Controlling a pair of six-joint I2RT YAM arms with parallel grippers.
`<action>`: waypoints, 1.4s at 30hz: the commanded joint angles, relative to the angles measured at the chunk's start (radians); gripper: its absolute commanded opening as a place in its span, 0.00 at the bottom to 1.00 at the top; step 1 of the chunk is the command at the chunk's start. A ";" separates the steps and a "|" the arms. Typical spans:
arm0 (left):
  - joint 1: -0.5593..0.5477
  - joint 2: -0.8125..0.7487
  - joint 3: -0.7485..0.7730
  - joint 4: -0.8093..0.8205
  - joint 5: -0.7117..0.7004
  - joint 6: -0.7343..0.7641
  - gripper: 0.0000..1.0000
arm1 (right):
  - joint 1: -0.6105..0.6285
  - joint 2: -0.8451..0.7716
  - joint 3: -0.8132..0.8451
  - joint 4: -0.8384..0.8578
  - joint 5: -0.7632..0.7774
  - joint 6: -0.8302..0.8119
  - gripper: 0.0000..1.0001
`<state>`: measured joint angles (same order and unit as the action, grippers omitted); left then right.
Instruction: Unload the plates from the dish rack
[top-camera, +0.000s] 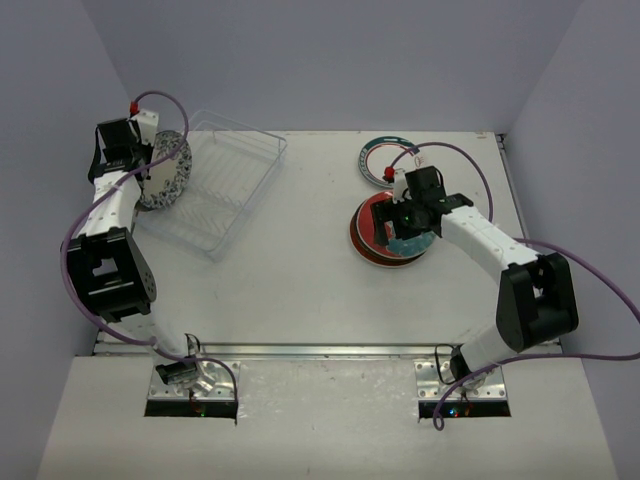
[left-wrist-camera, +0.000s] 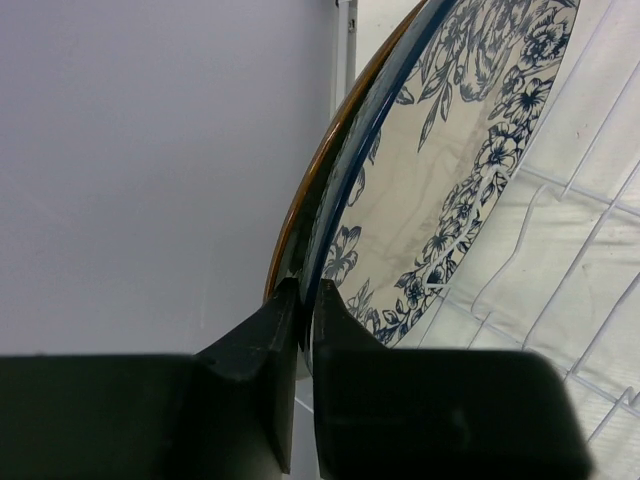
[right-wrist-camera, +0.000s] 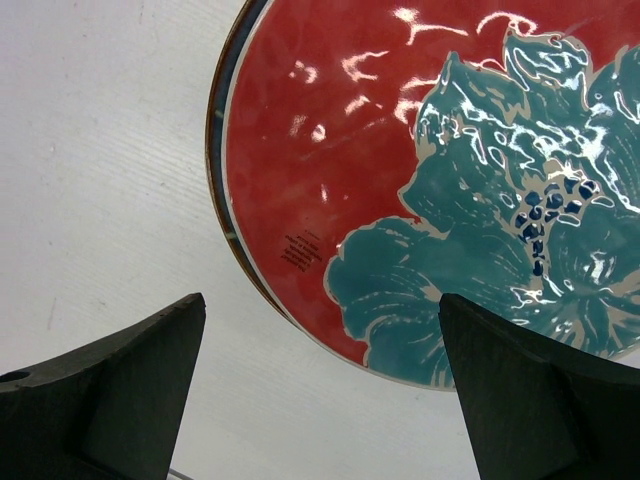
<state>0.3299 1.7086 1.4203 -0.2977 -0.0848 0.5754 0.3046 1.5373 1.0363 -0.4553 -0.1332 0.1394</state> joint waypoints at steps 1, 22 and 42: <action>-0.003 0.027 -0.009 0.040 0.043 -0.009 0.00 | 0.005 -0.002 0.054 0.003 -0.009 0.008 0.99; -0.003 -0.158 0.047 0.158 -0.027 -0.031 0.00 | 0.008 -0.038 0.078 -0.026 -0.016 0.013 0.99; -0.042 -0.218 0.296 0.058 -0.008 -0.049 0.00 | 0.015 -0.046 0.097 -0.037 -0.023 0.014 0.99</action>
<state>0.2977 1.6013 1.5935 -0.3807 -0.1043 0.5645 0.3097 1.5307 1.0768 -0.5046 -0.1421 0.1429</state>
